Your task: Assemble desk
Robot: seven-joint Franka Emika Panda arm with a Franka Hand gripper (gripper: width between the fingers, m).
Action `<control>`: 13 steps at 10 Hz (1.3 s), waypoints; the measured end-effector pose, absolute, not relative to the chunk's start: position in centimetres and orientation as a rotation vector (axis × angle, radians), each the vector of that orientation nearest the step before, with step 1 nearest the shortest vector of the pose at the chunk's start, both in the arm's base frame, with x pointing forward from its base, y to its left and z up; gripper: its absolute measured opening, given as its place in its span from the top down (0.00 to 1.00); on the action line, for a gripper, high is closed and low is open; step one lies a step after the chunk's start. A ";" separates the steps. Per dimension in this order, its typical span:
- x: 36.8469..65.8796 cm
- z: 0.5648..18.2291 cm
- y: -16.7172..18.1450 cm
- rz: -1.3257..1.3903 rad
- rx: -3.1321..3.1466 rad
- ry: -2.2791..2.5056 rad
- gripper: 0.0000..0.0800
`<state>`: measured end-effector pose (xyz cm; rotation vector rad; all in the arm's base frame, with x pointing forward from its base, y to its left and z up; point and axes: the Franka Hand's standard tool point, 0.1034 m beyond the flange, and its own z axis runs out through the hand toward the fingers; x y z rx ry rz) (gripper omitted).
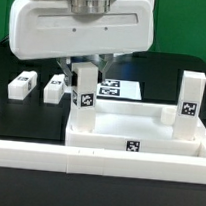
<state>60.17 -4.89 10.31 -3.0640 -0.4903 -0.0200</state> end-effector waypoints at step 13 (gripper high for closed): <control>60.2 10.2 -5.1 0.026 -2.745 1.385 0.63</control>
Offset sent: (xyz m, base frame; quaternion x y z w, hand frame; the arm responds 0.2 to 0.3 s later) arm -0.0072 0.0005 -0.0130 -0.0114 -0.0037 0.2934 0.9559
